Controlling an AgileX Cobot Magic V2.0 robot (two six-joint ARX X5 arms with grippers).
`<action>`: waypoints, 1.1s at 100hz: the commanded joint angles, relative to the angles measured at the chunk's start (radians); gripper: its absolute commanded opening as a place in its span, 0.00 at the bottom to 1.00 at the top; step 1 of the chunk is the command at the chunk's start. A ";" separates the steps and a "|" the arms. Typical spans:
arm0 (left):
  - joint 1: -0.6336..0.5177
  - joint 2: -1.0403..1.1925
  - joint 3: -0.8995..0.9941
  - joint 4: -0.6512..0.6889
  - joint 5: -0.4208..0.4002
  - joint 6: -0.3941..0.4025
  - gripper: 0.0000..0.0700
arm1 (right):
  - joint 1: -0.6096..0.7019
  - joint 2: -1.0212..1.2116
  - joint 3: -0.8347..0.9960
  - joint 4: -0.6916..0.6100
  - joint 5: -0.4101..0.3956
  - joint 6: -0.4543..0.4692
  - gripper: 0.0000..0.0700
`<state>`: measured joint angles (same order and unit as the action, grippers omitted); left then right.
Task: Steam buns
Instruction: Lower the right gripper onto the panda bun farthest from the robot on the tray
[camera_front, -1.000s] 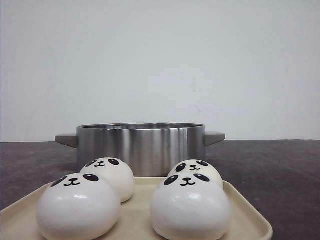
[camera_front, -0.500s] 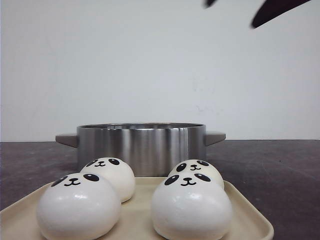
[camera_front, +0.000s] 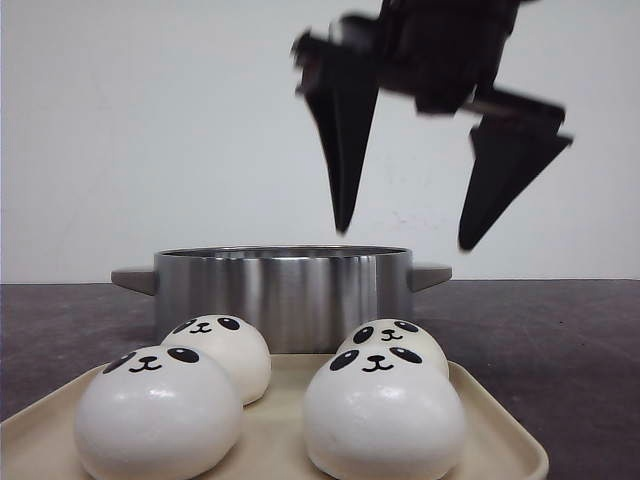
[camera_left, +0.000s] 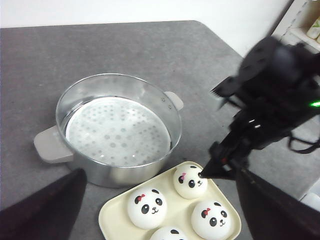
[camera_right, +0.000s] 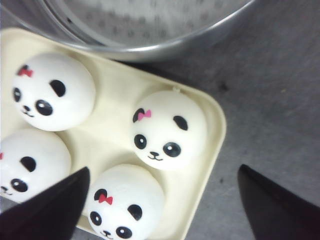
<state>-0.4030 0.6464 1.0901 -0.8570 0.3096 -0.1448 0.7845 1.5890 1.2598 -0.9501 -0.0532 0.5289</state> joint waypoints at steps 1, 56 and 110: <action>-0.013 0.005 0.015 0.009 -0.003 0.013 0.84 | 0.011 0.043 0.016 0.013 0.001 0.011 0.74; -0.062 -0.001 0.015 0.007 -0.004 0.013 0.84 | 0.005 0.198 0.016 0.040 -0.026 0.014 0.60; -0.064 -0.001 0.015 0.000 -0.016 0.012 0.84 | 0.000 0.259 0.016 0.069 -0.034 -0.001 0.00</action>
<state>-0.4614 0.6411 1.0901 -0.8650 0.3077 -0.1444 0.7769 1.8061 1.2633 -0.8841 -0.0837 0.5320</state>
